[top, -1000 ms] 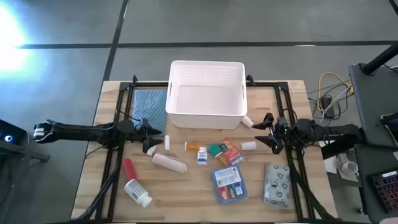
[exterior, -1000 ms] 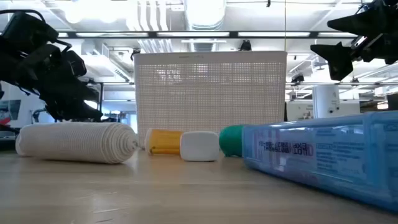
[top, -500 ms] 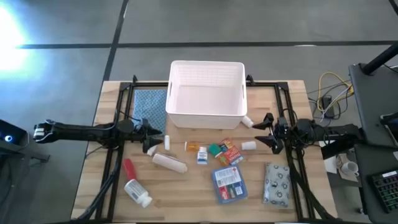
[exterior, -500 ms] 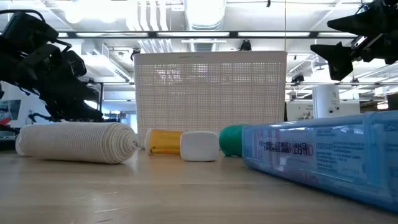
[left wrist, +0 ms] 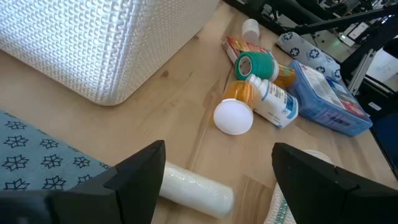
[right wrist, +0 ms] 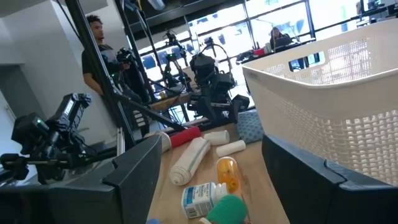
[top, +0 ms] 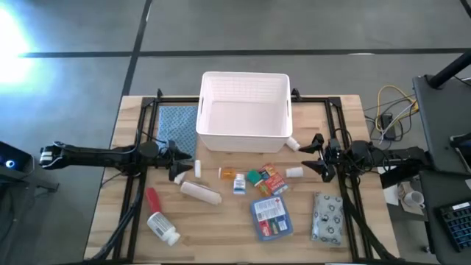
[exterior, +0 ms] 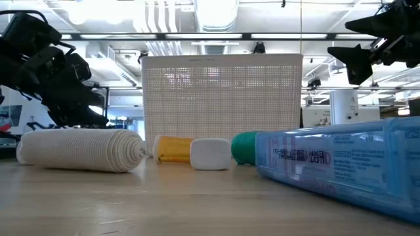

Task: Pick & place medical supplies in basket/bin

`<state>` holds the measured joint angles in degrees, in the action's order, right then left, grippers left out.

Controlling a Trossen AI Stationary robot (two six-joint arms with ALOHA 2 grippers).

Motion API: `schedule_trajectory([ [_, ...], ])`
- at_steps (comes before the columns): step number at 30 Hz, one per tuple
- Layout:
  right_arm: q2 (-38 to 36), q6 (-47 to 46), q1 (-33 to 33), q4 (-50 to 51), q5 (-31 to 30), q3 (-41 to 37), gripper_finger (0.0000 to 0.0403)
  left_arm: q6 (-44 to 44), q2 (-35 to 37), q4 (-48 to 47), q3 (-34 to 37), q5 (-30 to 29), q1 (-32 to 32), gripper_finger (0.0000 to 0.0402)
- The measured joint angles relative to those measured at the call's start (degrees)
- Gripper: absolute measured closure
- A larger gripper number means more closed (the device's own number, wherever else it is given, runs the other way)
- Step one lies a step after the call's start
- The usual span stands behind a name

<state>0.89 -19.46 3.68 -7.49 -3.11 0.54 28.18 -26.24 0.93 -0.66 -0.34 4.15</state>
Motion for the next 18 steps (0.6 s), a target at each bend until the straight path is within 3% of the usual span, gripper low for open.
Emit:
schedule_trajectory([
  [10,0.0,-0.8,0.0,-0.3,-0.1,0.0,0.0136,0.0,0.0,0.0,0.0,0.0,0.0,0.0128],
  [14,0.0,-15.6,0.0,-3.0,-5.4,0.0,0.0136,0.0,0.0,0.0,0.0,0.0,0.0,0.0128],
  [18,0.0,-35.2,0.0,-3.6,-6.1,0.0,0.0136,0.0,0.0,0.0,0.0,0.0,0.0,0.0128],
])
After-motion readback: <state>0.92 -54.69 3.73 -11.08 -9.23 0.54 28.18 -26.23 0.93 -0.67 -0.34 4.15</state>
